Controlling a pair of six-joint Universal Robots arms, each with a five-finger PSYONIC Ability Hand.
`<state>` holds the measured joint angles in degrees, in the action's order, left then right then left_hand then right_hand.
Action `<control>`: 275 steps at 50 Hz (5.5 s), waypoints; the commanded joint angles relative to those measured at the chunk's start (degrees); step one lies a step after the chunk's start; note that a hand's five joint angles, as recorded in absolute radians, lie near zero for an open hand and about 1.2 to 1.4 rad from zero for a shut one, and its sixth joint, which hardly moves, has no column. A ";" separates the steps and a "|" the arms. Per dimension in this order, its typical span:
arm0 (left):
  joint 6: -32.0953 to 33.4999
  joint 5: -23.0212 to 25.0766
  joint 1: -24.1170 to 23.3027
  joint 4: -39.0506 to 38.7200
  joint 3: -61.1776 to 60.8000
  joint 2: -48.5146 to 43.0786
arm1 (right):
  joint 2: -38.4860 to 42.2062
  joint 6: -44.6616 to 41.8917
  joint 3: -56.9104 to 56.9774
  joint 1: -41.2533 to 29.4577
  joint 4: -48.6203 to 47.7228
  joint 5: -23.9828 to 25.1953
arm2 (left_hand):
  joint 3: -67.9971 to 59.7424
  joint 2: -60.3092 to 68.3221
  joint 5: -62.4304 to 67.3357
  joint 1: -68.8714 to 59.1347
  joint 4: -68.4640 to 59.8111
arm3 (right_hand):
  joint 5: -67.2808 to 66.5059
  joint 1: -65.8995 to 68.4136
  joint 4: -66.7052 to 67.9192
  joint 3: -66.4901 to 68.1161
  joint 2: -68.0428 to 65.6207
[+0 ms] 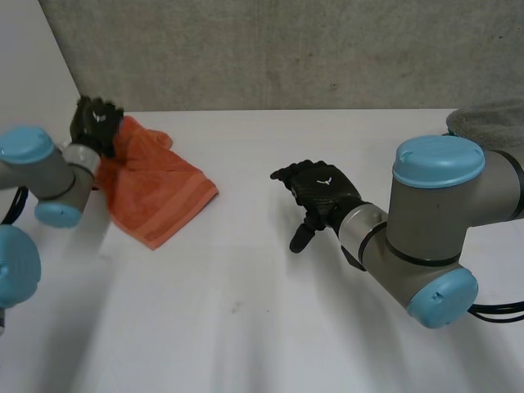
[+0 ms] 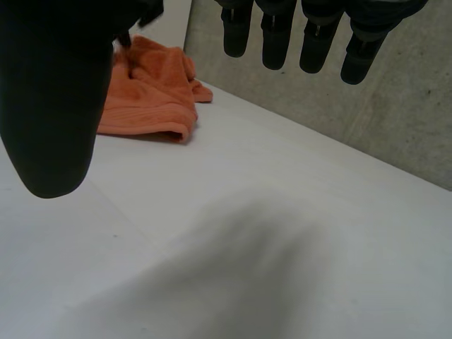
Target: Fold the laundry.
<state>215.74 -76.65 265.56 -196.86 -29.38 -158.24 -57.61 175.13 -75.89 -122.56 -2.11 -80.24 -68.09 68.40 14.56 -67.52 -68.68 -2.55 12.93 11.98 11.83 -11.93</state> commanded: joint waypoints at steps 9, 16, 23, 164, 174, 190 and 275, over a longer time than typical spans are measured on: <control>-30.37 2.91 -14.10 -0.80 -34.51 39.67 | -0.40 -0.22 0.39 2.68 -0.26 0.08 | -11.91 11.60 55.44 -12.48 -11.32 | 2.55 -2.93 -1.98 -1.83 1.93; -17.83 -3.24 -9.10 1.38 -30.30 30.46 | -1.28 -0.22 -0.05 3.47 0.00 0.69 | 37.62 -37.94 5.91 37.06 38.22 | 2.55 -2.93 -1.98 -1.83 1.93; -3.77 -6.32 -3.83 6.41 -19.51 15.88 | -1.19 -0.57 -0.58 3.12 -0.17 1.22 | 58.09 -58.40 -14.56 57.52 58.68 | 2.55 -2.93 -1.98 -1.83 1.93; -9.71 -8.42 -21.84 -3.51 -12.28 15.05 | -5.94 -24.12 9.86 1.62 8.10 -3.52 | -11.91 11.60 55.44 -12.48 -11.32 | -67.45 67.07 68.02 68.17 -68.07; -21.14 -17.83 -20.43 -7.84 -25.88 38.43 | -7.77 -29.93 13.85 1.10 -28.72 -0.11 | -11.91 11.60 55.44 -12.48 -11.32 | -67.45 67.07 68.02 68.17 -68.07; -19.32 -11.94 -22.54 -6.08 -73.96 49.97 | -6.39 -33.69 -10.76 3.47 -6.35 4.65 | -11.91 11.60 55.44 -12.48 -11.32 | -67.45 67.07 68.02 68.17 -68.07; -23.69 -17.84 -10.76 -16.89 -42.68 51.19 | -6.55 -12.62 14.19 12.26 -33.23 -0.46 | -11.91 11.60 55.44 -12.48 -11.32 | -67.45 67.07 68.02 68.17 -68.07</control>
<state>194.48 -96.12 253.77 -212.25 -67.83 -110.14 -60.31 161.59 -55.84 -110.58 -26.89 -84.85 -68.11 68.41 54.83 -64.56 -68.69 -57.18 63.79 68.47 67.86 -67.14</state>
